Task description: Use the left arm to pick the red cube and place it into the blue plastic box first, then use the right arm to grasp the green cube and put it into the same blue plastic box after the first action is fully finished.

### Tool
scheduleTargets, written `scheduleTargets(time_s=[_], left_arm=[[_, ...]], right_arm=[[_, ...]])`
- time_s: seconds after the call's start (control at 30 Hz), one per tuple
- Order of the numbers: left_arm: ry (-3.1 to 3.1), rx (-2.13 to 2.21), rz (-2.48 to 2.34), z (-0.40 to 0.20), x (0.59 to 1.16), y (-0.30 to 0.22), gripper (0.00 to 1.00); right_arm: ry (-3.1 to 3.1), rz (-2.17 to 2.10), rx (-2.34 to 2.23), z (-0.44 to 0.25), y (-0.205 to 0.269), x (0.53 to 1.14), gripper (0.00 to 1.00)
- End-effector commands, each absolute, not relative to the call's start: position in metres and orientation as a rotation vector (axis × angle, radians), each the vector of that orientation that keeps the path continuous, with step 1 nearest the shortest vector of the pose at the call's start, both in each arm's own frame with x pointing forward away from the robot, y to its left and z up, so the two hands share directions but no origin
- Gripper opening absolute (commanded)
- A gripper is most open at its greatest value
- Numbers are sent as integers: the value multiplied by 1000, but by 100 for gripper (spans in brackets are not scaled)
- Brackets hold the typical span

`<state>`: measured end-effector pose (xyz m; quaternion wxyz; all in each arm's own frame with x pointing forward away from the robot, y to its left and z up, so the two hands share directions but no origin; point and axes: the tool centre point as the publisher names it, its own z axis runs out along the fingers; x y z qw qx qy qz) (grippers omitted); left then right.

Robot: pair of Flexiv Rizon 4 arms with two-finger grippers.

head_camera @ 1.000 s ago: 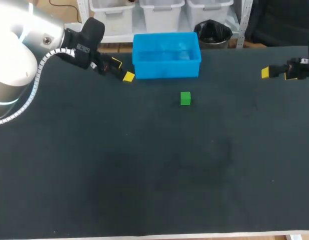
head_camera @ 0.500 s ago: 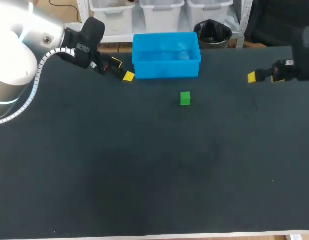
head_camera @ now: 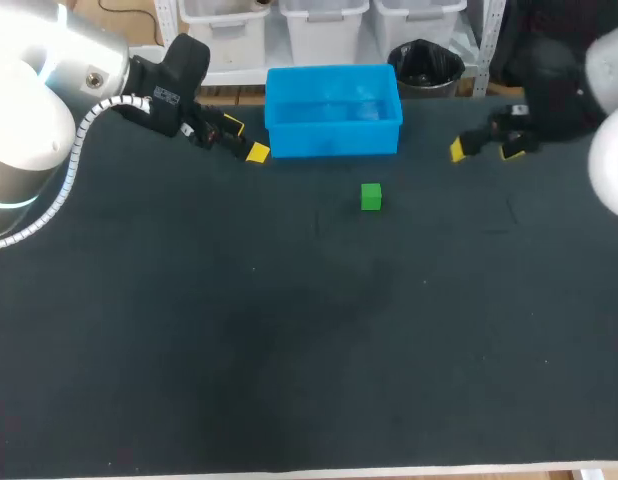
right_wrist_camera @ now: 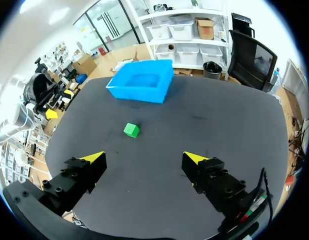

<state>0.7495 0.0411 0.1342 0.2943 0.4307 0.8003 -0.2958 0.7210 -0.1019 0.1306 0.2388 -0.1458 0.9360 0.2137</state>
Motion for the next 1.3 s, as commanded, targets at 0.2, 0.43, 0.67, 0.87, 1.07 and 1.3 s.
scheduleTargets(time_s=[0.2, 0.43, 0.67, 0.87, 1.07, 1.3], left_arm=[[2124, 1148, -791, 133, 750, 42, 100], [2124, 1148, -791, 133, 750, 42, 100], [2124, 1148, -791, 133, 750, 42, 100], [2124, 1148, -791, 133, 750, 42, 100], [2124, 1148, -791, 133, 750, 42, 100], [2124, 1148, -791, 133, 750, 42, 100]], right_arm=[[2626, 490, -368, 127, -63, 739, 100], [2650, 470, -360, 125, -30, 751, 100], [2669, 457, -396, 124, -6, 763, 100], [2669, 457, -396, 124, -6, 763, 100], [2669, 457, -396, 124, -6, 763, 100], [2669, 457, -396, 124, -6, 763, 100]])
